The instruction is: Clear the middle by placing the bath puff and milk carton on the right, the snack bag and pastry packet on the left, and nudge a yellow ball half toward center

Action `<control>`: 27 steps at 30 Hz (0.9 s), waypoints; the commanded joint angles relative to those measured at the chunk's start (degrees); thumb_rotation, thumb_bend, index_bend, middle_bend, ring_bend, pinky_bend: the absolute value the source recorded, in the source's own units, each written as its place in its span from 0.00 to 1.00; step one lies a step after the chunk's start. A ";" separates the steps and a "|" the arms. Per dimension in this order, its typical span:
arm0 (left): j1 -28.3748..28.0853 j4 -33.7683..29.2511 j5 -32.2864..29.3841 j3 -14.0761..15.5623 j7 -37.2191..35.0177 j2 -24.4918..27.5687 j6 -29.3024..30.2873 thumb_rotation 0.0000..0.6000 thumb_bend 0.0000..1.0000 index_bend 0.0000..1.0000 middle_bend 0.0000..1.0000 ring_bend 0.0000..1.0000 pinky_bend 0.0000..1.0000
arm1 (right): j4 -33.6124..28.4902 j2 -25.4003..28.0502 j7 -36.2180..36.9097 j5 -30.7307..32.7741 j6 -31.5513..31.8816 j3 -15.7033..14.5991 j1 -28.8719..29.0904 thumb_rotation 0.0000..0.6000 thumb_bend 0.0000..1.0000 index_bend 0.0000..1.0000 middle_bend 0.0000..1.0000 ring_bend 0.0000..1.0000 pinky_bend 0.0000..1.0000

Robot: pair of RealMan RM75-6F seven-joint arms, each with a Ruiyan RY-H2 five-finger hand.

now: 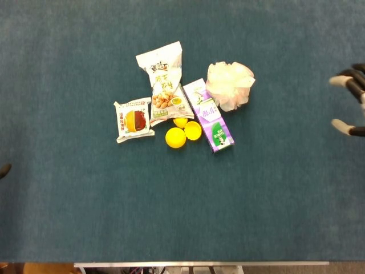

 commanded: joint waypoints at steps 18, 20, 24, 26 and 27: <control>0.59 3.12 -0.55 0.49 -3.44 -1.46 -1.06 1.00 0.01 0.08 0.00 0.01 0.30 | 3.85 -9.81 -12.40 11.35 -21.26 5.65 17.79 1.00 0.00 0.14 0.12 0.01 0.09; 0.72 3.54 -0.55 0.57 -3.91 -1.61 -1.06 1.00 0.01 0.08 0.00 0.01 0.30 | 4.52 -10.79 -12.78 12.30 -21.95 5.79 18.69 1.00 0.00 0.14 0.11 0.01 0.09; 0.99 4.19 -0.50 0.70 -4.77 -1.79 -0.97 1.00 0.01 0.08 0.00 0.01 0.30 | 6.07 -12.51 -12.42 13.23 -21.94 5.48 19.63 1.00 0.00 0.14 0.11 0.01 0.09; 1.02 4.34 -0.46 0.71 -4.91 -1.82 -0.98 1.00 0.01 0.08 0.00 0.01 0.30 | 6.59 -12.88 -11.80 13.38 -21.86 5.21 19.79 1.00 0.00 0.14 0.11 0.01 0.09; 1.01 4.39 -0.43 0.70 -4.92 -1.84 -1.02 1.00 0.01 0.08 0.00 0.01 0.30 | 6.94 -13.06 -11.47 13.47 -21.84 5.01 19.89 1.00 0.00 0.14 0.11 0.01 0.09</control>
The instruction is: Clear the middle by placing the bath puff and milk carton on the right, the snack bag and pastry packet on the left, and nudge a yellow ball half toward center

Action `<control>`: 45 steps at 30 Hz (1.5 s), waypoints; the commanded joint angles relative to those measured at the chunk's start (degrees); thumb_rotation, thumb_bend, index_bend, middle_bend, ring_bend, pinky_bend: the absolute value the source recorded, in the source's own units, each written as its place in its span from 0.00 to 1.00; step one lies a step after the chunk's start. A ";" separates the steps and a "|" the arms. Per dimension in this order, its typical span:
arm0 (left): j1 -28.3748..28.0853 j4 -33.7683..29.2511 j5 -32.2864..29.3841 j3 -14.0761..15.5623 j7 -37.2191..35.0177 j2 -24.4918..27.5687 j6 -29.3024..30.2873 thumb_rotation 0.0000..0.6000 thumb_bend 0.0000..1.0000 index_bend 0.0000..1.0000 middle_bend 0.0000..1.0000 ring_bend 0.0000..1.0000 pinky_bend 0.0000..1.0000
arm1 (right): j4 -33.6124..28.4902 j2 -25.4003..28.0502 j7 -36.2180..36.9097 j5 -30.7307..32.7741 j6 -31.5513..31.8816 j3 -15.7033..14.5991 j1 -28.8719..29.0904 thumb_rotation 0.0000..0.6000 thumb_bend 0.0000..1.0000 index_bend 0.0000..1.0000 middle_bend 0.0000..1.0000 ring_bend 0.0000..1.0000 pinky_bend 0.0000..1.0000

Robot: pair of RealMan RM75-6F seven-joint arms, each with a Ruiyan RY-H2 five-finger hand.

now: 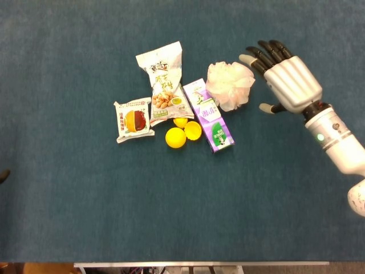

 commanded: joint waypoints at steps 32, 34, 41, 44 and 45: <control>-0.18 1.86 -0.65 0.32 -1.38 -1.39 -2.09 1.00 0.01 0.08 0.00 0.01 0.30 | 19.20 -13.93 7.82 3.25 -7.04 -0.55 9.35 1.00 0.00 0.14 0.11 0.00 0.11; -0.06 2.24 -0.72 0.37 -1.88 -1.47 -2.13 1.00 0.01 0.08 0.00 0.01 0.30 | 21.22 -15.38 8.85 3.11 -7.84 -0.53 10.27 1.00 0.00 0.14 0.11 0.00 0.16; 0.37 3.34 -0.76 0.59 -3.24 -1.70 -2.09 1.00 0.01 0.08 0.00 0.01 0.30 | 27.30 -19.49 12.23 0.87 -6.14 -1.07 11.48 1.00 0.00 0.18 0.23 0.12 0.37; 0.56 3.63 -0.69 0.67 -3.60 -1.79 -1.95 1.00 0.01 0.08 0.00 0.01 0.30 | 30.25 -21.28 14.21 -0.27 -3.88 -1.20 11.31 1.00 0.00 0.29 0.34 0.22 0.48; 0.59 3.70 -0.68 0.69 -3.65 -1.82 -1.95 1.00 0.01 0.08 0.00 0.01 0.30 | 31.13 -21.79 14.73 -0.61 -3.11 -1.23 11.21 1.00 0.00 0.34 0.40 0.28 0.53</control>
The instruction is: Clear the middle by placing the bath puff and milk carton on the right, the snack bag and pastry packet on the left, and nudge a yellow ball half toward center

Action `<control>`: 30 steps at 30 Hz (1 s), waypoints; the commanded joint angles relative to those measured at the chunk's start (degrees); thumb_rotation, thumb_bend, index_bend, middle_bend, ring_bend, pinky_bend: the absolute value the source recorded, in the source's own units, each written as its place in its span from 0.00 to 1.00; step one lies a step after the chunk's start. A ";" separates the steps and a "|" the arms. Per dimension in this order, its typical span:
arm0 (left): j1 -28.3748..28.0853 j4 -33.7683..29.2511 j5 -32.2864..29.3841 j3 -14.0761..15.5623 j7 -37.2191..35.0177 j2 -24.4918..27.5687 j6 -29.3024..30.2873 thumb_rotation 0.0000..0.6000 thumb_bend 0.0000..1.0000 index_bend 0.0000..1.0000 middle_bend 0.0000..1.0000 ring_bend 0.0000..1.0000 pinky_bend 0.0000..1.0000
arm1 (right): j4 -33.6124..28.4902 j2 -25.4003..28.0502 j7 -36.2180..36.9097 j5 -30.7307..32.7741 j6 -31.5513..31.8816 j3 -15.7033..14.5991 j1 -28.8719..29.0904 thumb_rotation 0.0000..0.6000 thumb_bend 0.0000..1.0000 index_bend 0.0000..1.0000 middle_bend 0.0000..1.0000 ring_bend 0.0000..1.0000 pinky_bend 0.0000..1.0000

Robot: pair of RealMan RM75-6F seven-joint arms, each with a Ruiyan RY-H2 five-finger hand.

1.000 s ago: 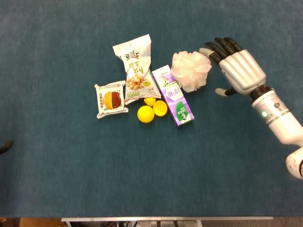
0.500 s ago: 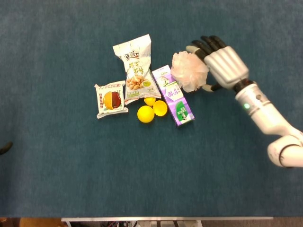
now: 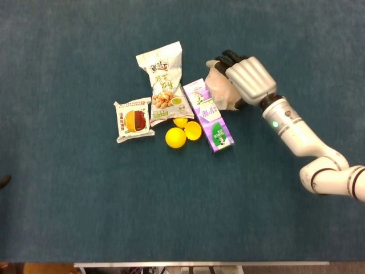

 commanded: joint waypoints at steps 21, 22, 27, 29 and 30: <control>-0.66 0.12 0.53 0.03 0.32 -0.62 -1.15 1.00 0.01 0.08 0.00 0.01 0.30 | -7.26 7.98 9.60 -6.40 14.63 -3.59 -7.72 1.00 0.12 0.57 0.73 0.61 0.76; -0.73 -0.03 0.61 0.02 0.52 -0.63 -1.17 1.00 0.01 0.08 0.00 0.01 0.30 | -9.69 9.72 9.25 -6.54 14.90 -3.96 -8.32 1.00 0.12 0.57 0.73 0.61 0.76; -1.16 -0.97 1.04 -0.01 1.74 -0.76 -1.31 1.00 0.01 0.08 0.00 0.01 0.30 | -23.27 19.58 6.41 -7.38 16.18 -6.62 -11.81 1.00 0.12 0.57 0.73 0.61 0.76; -1.38 -1.31 1.16 -0.07 2.27 -0.83 -1.44 1.00 0.01 0.08 0.00 0.01 0.30 | -27.85 22.95 4.84 -8.08 16.73 -8.07 -13.15 1.00 0.12 0.57 0.73 0.61 0.76; -1.45 -1.41 1.19 -0.09 2.41 -0.86 -1.48 1.00 0.01 0.08 0.00 0.01 0.30 | -29.01 23.82 4.36 -8.33 16.88 -8.52 -13.52 1.00 0.12 0.57 0.73 0.61 0.76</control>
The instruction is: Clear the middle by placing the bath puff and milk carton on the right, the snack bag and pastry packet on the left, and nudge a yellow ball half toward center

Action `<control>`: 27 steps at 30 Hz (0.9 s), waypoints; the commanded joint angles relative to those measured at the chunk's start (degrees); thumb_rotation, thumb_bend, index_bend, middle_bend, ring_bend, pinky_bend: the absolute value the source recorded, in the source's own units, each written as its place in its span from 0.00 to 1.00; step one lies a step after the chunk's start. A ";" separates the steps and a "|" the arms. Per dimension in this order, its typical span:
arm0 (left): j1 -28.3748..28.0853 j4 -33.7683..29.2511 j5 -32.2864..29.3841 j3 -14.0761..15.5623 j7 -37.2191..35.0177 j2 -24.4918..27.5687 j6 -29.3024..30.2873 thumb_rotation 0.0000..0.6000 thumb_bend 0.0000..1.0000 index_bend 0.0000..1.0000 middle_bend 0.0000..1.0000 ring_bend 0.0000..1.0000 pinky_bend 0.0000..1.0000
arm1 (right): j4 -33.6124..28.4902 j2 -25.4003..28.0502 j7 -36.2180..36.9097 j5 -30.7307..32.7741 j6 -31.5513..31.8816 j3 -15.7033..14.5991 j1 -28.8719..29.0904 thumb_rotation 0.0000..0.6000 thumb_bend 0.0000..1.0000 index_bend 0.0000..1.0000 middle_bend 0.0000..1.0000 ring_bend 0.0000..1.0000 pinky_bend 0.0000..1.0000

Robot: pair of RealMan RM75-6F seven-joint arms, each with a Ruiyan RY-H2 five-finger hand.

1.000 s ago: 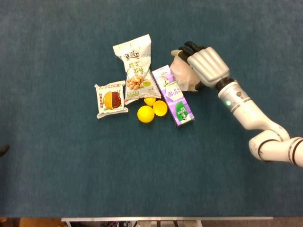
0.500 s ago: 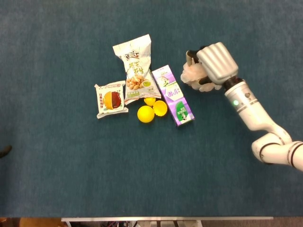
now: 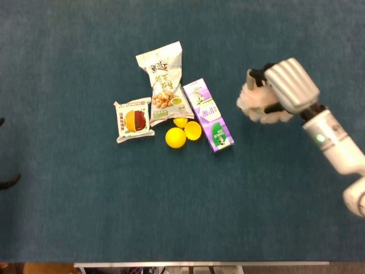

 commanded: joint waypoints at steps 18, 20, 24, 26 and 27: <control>-0.36 -1.55 0.14 -0.09 1.57 0.01 0.32 1.00 0.01 0.08 0.00 0.01 0.30 | -16.74 15.10 -13.57 -7.93 7.08 -13.41 -13.74 1.00 0.12 0.57 0.67 0.57 0.74; -0.31 -1.43 0.14 -0.05 1.45 0.00 0.36 1.00 0.01 0.08 0.00 0.01 0.30 | -17.20 15.91 -14.36 -7.68 6.26 -14.21 -14.26 1.00 0.10 0.55 0.63 0.53 0.70; -0.34 -1.20 0.14 0.00 1.33 -0.17 0.28 1.00 0.01 0.08 0.00 0.01 0.30 | -18.94 17.62 -16.57 -6.19 3.35 -15.42 -14.80 1.00 0.02 0.39 0.46 0.37 0.59; -0.38 -1.16 0.18 0.02 1.32 -0.27 0.23 1.00 0.01 0.08 0.00 0.01 0.30 | -19.65 18.08 -17.01 -5.65 2.11 -15.58 -14.73 1.00 0.00 0.31 0.38 0.30 0.53; -0.38 -1.13 0.20 0.04 1.32 -0.33 0.23 1.00 0.01 0.08 0.00 0.01 0.30 | -20.09 18.34 -16.90 -5.50 1.35 -15.63 -14.59 1.00 0.00 0.27 0.34 0.27 0.50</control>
